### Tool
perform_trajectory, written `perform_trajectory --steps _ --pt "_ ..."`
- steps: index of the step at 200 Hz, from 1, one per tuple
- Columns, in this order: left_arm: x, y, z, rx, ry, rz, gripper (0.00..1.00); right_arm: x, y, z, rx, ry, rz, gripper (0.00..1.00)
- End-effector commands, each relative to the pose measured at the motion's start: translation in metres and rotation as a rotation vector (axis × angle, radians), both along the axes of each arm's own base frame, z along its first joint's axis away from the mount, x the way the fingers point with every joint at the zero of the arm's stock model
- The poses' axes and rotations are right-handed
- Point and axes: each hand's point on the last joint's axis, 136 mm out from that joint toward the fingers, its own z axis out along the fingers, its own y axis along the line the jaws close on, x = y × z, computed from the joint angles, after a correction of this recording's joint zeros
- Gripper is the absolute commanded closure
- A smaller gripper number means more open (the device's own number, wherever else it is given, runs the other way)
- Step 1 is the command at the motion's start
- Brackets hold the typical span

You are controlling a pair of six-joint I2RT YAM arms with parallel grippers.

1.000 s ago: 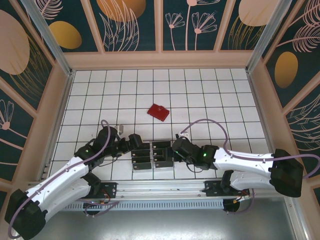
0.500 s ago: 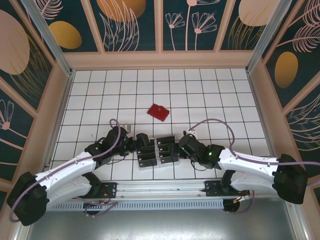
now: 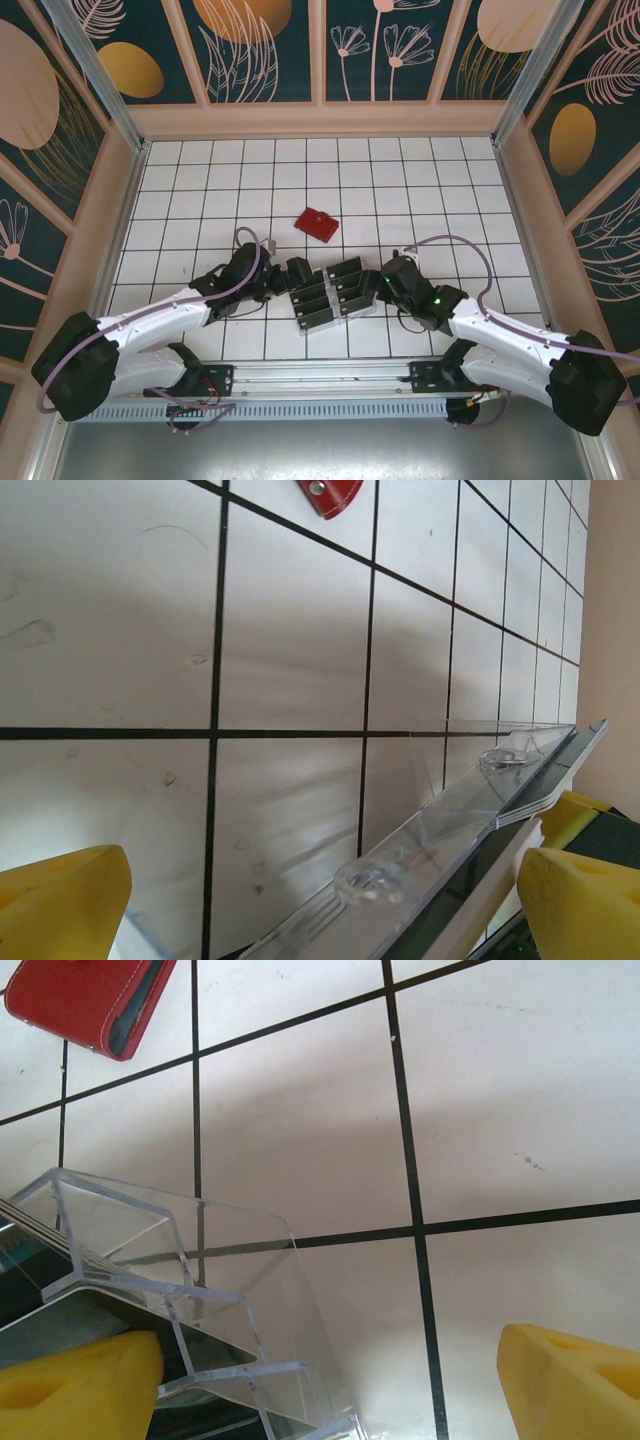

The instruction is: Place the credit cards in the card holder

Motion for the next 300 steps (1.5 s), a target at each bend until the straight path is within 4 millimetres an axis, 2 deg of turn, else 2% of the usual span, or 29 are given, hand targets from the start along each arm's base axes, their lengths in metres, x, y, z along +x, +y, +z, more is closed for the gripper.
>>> perform_trajectory --steps 1,70,99,124,155,176,213,244,271,300 --pt "0.014 -0.019 0.019 -0.038 -0.071 -0.014 0.01 -0.001 -0.012 -0.008 -0.039 -0.001 -0.006 0.13" --pt "0.036 -0.071 0.026 -0.049 -0.107 -0.082 0.01 0.009 -0.037 -0.009 -0.039 -0.018 -0.088 0.13" --pt "0.05 -0.083 0.026 -0.022 -0.127 -0.09 0.01 0.017 -0.05 -0.008 -0.041 -0.026 -0.129 0.13" --pt "0.062 -0.079 0.024 0.04 -0.137 -0.054 0.01 0.021 -0.053 -0.005 -0.03 -0.032 -0.137 0.13" --pt "0.064 -0.054 0.028 0.137 -0.159 0.011 0.01 0.02 -0.053 -0.005 -0.023 -0.031 -0.135 0.13" --pt "0.053 -0.034 0.033 0.18 -0.164 0.024 0.01 0.018 -0.053 -0.006 -0.016 -0.032 -0.133 0.13" --pt "0.015 -0.007 0.036 0.21 -0.122 -0.05 0.01 0.017 -0.054 -0.007 -0.008 -0.032 -0.133 0.13" --pt "-0.019 -0.01 0.037 0.132 -0.045 -0.167 0.01 0.017 -0.054 -0.008 -0.01 -0.031 -0.132 0.13" --pt "-0.036 -0.022 0.045 0.041 -0.018 -0.242 0.01 0.017 -0.053 -0.01 -0.01 -0.027 -0.133 0.13" --pt "-0.05 -0.042 0.042 0.016 -0.005 -0.323 0.01 0.018 -0.054 -0.012 -0.013 -0.022 -0.136 0.13"
